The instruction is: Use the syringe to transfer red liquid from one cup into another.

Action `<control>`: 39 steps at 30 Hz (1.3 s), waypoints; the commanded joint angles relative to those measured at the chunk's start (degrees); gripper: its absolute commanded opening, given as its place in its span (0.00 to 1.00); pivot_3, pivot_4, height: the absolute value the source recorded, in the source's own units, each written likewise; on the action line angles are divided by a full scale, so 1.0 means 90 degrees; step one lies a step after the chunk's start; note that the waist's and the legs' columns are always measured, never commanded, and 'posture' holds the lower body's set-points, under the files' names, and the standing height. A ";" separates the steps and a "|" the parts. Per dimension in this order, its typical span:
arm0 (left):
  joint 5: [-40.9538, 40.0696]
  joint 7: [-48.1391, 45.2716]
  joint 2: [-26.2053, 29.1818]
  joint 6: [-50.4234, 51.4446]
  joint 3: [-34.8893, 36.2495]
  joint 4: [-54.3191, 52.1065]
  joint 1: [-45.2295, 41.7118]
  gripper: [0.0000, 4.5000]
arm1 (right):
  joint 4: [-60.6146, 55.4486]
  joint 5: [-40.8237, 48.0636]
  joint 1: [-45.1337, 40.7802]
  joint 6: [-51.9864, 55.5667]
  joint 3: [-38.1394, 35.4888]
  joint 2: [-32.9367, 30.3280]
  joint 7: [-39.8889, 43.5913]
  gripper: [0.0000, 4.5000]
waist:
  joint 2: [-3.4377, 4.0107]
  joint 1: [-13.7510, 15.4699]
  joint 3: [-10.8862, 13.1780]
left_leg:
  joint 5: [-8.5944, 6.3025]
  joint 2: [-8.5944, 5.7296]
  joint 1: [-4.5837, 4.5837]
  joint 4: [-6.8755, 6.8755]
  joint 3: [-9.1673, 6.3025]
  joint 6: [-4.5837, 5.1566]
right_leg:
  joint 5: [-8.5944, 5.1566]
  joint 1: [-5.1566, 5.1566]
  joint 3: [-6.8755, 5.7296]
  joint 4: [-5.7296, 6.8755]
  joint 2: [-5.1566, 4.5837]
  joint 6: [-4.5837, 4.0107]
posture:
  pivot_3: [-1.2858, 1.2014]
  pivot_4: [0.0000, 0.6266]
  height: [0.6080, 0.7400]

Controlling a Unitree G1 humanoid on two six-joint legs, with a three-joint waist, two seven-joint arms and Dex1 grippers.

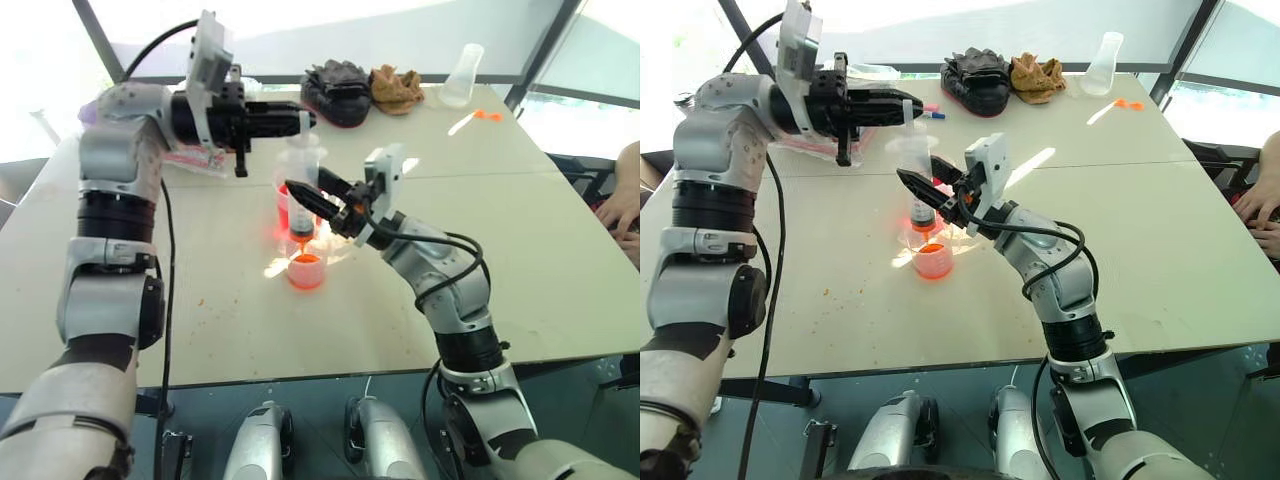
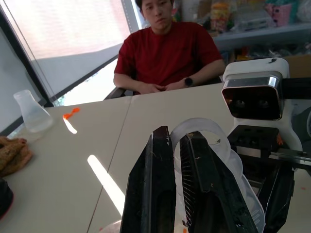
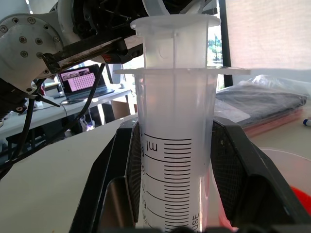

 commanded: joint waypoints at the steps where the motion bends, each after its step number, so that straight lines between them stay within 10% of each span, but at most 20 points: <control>1: -0.0167 -0.0340 -0.0084 0.0160 -0.0255 -0.0455 0.0209 0.01 | -0.0085 0.0096 -0.0384 -0.0111 -0.0405 0.0015 -0.0199 0.34 | 0.0000 0.0008 0.0000 | 0.0000 0.0000 0.0000 0.0000 0.0000 0.0000 | 0.0000 0.0000 0.0000 0.0000 0.0000 0.0000 | 0.52 0.24 1.00; 22: -0.0457 0.0034 -0.0241 0.0753 -0.0088 -0.0719 0.0654 0.01 | -0.0406 0.0598 -0.0679 0.0399 -0.0810 -0.0638 -0.0310 0.34 | 0.0000 0.0003 0.0000 | 0.0000 -0.0001 0.0000 0.0000 0.0000 0.0000 | 0.0000 0.0000 0.0000 0.0000 -0.0001 0.0000 | 0.52 0.24 1.00; 30: -0.0494 0.0297 -0.0131 0.0785 0.0141 -0.0570 0.0361 0.44 | -0.0406 0.0535 -0.0727 0.0357 -0.0848 -0.0735 -0.0274 0.34 | 0.0000 0.0005 0.0000 | 0.0000 -0.0002 0.0000 0.0000 -0.0001 0.0000 | 0.0000 0.0000 0.0000 -0.0001 -0.0001 0.0000 | 0.52 0.24 1.00; 39: -0.1536 0.1259 0.0965 0.2430 0.1430 -0.1537 0.1124 0.44 | -0.0285 0.1040 -0.1189 0.0888 -0.1659 -0.0917 -0.0773 0.34 | 0.0003 -0.0061 0.0002 | 0.0001 0.0009 0.0003 -0.0009 0.0003 -0.0001 | 0.0000 -0.0011 0.0010 0.0006 0.0001 0.0000 | 0.52 0.24 1.00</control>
